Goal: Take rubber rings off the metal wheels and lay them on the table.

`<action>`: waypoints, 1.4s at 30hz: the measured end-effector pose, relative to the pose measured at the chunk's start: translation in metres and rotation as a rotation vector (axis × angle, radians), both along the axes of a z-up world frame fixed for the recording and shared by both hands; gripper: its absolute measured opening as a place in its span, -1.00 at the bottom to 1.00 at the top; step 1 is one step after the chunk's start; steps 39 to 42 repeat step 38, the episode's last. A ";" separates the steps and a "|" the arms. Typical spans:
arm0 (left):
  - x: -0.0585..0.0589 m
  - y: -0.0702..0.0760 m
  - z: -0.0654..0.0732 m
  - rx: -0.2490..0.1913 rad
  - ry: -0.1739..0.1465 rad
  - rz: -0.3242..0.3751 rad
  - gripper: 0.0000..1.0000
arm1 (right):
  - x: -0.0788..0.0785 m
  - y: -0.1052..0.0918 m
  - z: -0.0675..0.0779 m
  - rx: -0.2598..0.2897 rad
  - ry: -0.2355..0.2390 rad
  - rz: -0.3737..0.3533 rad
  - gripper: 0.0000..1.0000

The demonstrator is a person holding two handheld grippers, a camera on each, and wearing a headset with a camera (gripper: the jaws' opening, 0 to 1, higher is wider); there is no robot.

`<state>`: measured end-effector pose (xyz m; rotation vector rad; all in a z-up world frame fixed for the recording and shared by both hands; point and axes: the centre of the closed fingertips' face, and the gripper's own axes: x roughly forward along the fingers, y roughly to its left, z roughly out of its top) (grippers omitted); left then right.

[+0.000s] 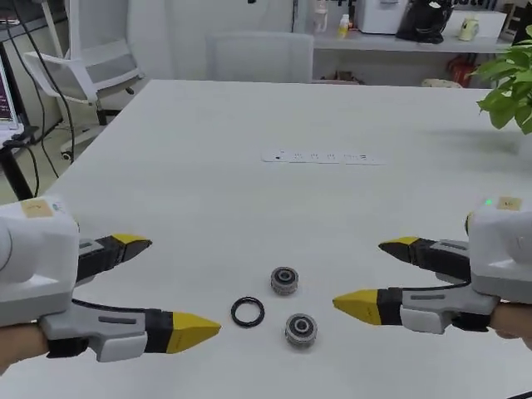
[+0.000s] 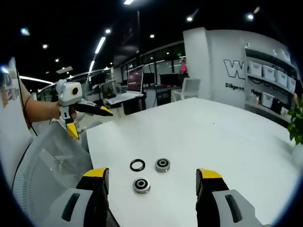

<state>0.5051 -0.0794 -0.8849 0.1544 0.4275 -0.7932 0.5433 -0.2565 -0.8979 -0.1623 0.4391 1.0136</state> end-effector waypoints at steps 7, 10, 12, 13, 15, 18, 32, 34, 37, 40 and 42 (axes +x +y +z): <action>-0.004 0.001 0.000 0.000 0.005 0.006 0.92 | -0.006 -0.013 -0.002 -0.017 -0.003 -0.025 0.61; -0.005 0.002 0.000 -0.009 0.007 0.014 0.92 | -0.011 -0.017 -0.005 -0.036 0.002 -0.033 0.65; -0.006 0.002 -0.001 -0.015 0.013 0.020 0.92 | -0.013 -0.021 -0.006 -0.042 -0.002 -0.038 0.67; -0.007 0.003 -0.001 -0.015 0.017 0.023 0.92 | -0.014 -0.022 -0.006 -0.046 -0.002 -0.042 0.69; -0.008 0.003 -0.002 -0.018 0.021 0.026 0.92 | -0.016 -0.024 -0.007 -0.047 -0.001 -0.046 0.72; -0.009 0.003 -0.003 -0.020 0.027 0.030 0.92 | -0.020 -0.026 -0.008 -0.052 0.001 -0.052 0.75; -0.014 0.007 -0.006 -0.011 0.034 0.051 0.94 | -0.029 -0.035 -0.012 -0.071 0.001 -0.073 0.90; -0.015 0.008 -0.006 -0.005 0.033 0.051 0.93 | -0.030 -0.036 -0.013 -0.076 0.000 -0.074 0.91; -0.016 0.008 -0.006 -0.009 0.035 0.054 0.94 | -0.031 -0.037 -0.014 -0.075 0.005 -0.079 0.93; -0.016 0.008 -0.006 -0.010 0.035 0.054 0.94 | -0.031 -0.037 -0.014 -0.075 0.006 -0.079 0.93; -0.016 0.008 -0.006 -0.010 0.035 0.054 0.94 | -0.031 -0.037 -0.014 -0.075 0.006 -0.079 0.93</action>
